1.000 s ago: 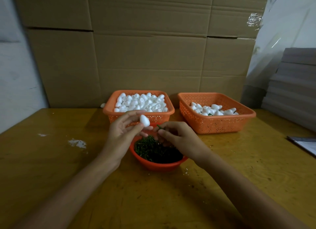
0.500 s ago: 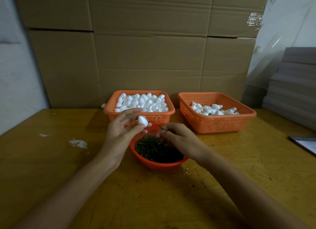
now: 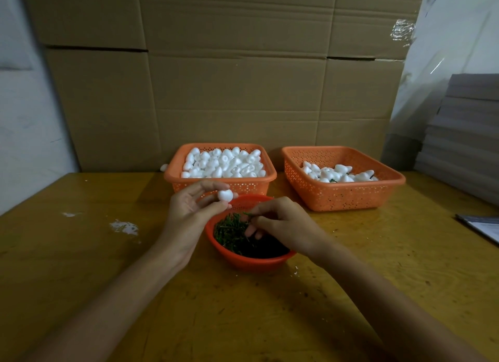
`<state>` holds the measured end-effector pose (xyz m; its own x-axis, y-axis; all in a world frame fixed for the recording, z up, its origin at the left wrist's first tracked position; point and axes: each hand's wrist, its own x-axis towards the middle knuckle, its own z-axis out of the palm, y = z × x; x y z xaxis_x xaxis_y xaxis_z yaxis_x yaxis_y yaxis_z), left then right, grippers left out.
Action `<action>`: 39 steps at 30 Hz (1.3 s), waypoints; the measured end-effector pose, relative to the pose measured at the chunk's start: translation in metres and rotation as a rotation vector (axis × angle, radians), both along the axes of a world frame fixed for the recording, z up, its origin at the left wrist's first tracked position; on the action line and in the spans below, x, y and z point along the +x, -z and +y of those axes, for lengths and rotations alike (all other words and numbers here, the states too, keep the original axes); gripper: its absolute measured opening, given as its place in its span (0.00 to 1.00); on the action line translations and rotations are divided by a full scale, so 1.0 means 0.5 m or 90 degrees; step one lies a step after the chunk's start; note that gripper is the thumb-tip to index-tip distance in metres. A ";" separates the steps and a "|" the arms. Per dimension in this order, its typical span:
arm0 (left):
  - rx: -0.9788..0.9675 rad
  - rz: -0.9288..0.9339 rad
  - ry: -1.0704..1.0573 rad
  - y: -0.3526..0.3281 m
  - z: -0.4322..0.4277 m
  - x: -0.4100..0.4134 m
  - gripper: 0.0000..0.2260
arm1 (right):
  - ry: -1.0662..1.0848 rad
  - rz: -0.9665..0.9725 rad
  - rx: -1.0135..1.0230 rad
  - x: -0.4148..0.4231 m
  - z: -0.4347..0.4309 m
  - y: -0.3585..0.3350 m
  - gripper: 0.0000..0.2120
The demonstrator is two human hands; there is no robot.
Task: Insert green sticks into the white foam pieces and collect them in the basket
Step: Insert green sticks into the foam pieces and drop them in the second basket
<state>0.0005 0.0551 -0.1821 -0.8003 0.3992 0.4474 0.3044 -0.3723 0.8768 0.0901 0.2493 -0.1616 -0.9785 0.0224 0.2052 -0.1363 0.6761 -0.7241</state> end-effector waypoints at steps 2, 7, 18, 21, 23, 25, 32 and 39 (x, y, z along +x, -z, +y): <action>-0.001 -0.005 0.001 0.000 0.000 0.000 0.14 | 0.004 0.006 0.017 0.001 -0.001 -0.001 0.12; -0.006 -0.002 -0.013 0.000 0.001 -0.001 0.18 | 0.025 0.059 0.171 0.008 -0.013 0.002 0.11; -0.052 0.027 -0.018 0.003 -0.001 0.001 0.15 | 0.012 0.055 0.214 0.009 -0.015 0.002 0.10; -0.046 0.029 -0.023 0.001 -0.001 0.002 0.17 | 0.007 0.052 0.201 0.008 -0.013 0.005 0.08; -0.041 0.024 -0.019 0.000 -0.001 0.002 0.19 | 0.009 0.049 0.191 0.007 -0.011 0.007 0.09; -0.040 0.020 -0.022 0.002 0.000 0.001 0.23 | 0.011 0.054 0.181 0.005 -0.012 0.010 0.10; -0.035 0.011 -0.037 0.001 0.001 -0.003 0.21 | 0.032 0.092 0.135 0.004 -0.014 0.016 0.13; -0.029 -0.028 -0.044 0.000 0.003 0.000 0.12 | 0.062 0.100 0.043 0.002 -0.009 0.011 0.16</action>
